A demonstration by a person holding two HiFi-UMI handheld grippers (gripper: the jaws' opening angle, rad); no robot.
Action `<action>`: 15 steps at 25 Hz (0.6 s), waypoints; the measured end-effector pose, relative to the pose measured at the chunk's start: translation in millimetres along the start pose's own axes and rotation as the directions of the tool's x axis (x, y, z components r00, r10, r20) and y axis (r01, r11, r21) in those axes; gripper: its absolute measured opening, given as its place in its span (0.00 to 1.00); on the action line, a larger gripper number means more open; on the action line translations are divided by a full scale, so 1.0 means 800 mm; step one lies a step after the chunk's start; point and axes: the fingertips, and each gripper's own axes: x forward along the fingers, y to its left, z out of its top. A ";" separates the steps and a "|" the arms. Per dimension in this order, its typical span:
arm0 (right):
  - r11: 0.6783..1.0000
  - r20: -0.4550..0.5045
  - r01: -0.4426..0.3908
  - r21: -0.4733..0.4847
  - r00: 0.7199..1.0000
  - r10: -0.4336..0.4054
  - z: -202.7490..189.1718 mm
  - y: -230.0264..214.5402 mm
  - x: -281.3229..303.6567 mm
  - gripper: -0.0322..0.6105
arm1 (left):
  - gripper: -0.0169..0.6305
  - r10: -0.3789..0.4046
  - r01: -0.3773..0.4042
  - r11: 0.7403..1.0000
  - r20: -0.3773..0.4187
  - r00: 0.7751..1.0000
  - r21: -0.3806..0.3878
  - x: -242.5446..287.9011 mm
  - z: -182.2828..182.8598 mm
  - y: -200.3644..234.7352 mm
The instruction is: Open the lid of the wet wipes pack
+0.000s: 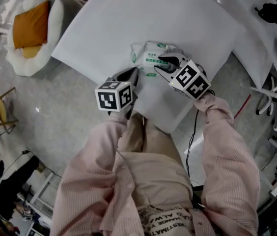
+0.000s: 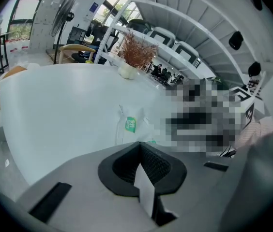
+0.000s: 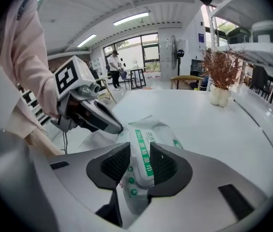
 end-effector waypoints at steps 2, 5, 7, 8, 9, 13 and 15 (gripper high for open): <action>0.999 0.030 -0.019 0.049 0.999 0.018 0.004 -0.004 -0.004 0.23 | 0.03 -0.001 0.001 1.000 -0.001 1.000 -0.004 0.000 -0.001 0.000; 0.997 0.040 -0.039 0.072 0.999 0.036 0.008 -0.008 -0.007 0.23 | 0.03 -0.002 0.002 1.000 0.001 1.000 -0.006 0.000 0.000 -0.001; 0.996 0.053 -0.041 0.085 0.998 0.037 0.012 -0.010 -0.009 0.23 | 0.03 -0.004 0.004 1.000 -0.001 1.000 -0.007 0.000 -0.001 -0.001; 0.994 0.068 -0.040 0.100 0.997 0.033 0.015 -0.012 -0.011 0.22 | 0.03 -0.004 0.004 1.000 -0.001 1.000 -0.007 -0.001 -0.001 -0.001; 0.993 0.088 -0.037 0.116 0.996 0.026 0.019 -0.015 -0.014 0.21 | 0.03 -0.005 0.005 1.000 -0.001 1.000 -0.008 -0.001 -0.001 -0.001; 0.990 0.142 -0.006 0.139 0.990 -0.014 0.035 -0.032 -0.021 0.15 | 0.03 -0.005 0.005 1.000 -0.001 1.000 -0.009 0.000 -0.001 -0.001; 0.992 0.144 0.005 0.127 0.989 -0.024 0.039 -0.037 -0.021 0.14 | 0.03 -0.004 0.004 1.000 -0.003 1.000 -0.011 0.001 -0.001 -0.001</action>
